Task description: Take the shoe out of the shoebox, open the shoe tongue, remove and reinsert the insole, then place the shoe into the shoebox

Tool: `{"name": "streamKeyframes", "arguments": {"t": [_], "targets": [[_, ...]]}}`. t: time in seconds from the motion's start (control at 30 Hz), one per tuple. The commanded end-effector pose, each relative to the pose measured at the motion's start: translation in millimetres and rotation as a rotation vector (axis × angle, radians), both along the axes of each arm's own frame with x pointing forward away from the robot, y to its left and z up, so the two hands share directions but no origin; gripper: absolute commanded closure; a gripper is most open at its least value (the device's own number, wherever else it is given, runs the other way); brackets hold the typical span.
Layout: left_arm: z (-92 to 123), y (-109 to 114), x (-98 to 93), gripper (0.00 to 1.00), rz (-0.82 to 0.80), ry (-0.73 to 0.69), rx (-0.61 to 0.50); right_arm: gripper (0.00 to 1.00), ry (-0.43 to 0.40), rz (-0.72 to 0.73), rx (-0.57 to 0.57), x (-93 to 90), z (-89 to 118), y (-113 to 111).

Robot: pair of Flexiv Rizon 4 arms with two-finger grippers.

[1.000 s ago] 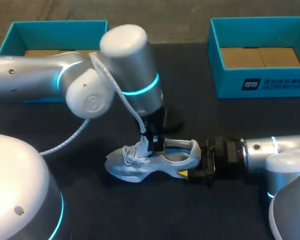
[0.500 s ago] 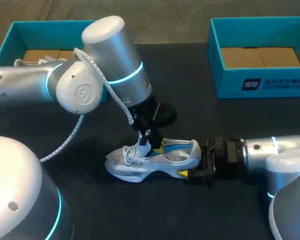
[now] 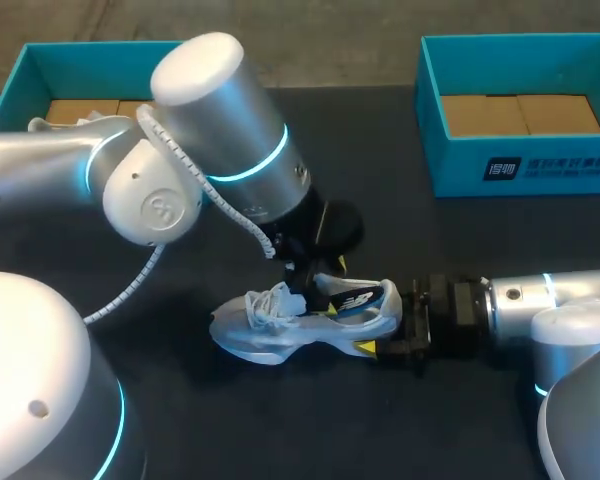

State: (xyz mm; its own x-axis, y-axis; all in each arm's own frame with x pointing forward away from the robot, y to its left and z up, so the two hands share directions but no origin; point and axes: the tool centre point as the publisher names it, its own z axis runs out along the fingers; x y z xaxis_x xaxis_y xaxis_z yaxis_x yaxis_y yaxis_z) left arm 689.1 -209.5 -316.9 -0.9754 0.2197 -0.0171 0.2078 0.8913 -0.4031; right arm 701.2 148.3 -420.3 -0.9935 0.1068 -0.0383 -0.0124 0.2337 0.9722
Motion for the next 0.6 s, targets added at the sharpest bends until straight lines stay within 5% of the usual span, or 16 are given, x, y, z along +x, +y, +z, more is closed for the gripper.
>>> {"name": "streamKeyframes", "arguments": {"t": [0.03, 0.6], "targets": [[8.1, 8.3, -11.8, 0.09, 0.022, -0.072, -0.015, 1.00, 0.000, -0.002, -0.003, -1.0, 0.3, 0.9], [-12.2, -21.5, -12.7, 0.21, 0.105, -0.145, 0.010, 1.00, 0.000, -0.002, -0.003, -1.0, 0.3, 0.9]]}}
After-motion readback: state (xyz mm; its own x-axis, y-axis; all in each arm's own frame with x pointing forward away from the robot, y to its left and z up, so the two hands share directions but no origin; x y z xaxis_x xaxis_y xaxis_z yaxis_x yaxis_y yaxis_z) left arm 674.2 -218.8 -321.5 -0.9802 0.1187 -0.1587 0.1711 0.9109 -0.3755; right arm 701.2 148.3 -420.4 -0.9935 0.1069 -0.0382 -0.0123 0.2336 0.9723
